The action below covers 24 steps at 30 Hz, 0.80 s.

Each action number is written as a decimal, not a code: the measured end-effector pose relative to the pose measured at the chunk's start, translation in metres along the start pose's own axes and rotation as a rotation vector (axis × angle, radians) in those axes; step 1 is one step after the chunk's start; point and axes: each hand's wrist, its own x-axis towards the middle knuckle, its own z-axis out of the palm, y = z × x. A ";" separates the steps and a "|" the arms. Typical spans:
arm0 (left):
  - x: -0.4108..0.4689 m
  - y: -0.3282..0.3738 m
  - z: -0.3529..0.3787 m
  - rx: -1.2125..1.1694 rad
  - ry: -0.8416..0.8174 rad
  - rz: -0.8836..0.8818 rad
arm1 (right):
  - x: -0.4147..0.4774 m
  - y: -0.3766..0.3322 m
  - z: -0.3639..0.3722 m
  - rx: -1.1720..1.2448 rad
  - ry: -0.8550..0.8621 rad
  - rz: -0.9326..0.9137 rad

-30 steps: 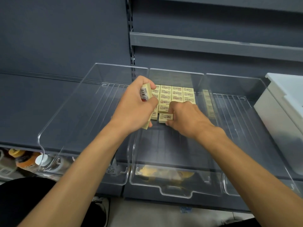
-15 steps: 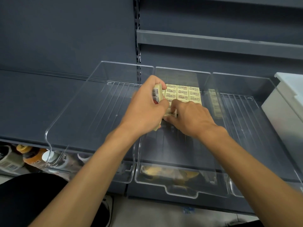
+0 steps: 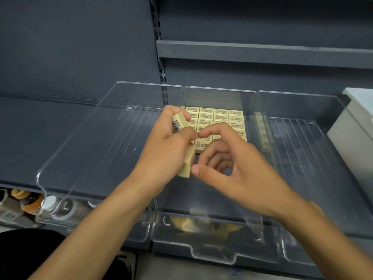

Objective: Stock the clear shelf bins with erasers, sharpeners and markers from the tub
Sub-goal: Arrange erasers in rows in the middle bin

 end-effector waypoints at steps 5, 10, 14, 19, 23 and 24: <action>0.005 0.001 0.010 -0.035 0.032 -0.037 | -0.004 0.001 -0.005 0.051 -0.014 0.010; 0.003 0.001 0.014 -0.036 -0.072 -0.106 | -0.009 0.003 -0.003 -0.028 -0.018 0.025; 0.003 0.004 0.013 -0.092 -0.120 -0.139 | -0.013 0.000 -0.008 -0.096 -0.019 0.011; 0.004 0.006 0.012 -0.186 -0.109 -0.158 | -0.015 -0.004 -0.018 -0.085 -0.006 0.009; 0.005 0.005 0.011 -0.148 -0.122 -0.157 | -0.015 -0.004 -0.021 0.030 0.005 0.021; 0.005 0.005 0.010 -0.145 -0.133 -0.149 | -0.015 -0.004 -0.022 0.041 0.011 0.021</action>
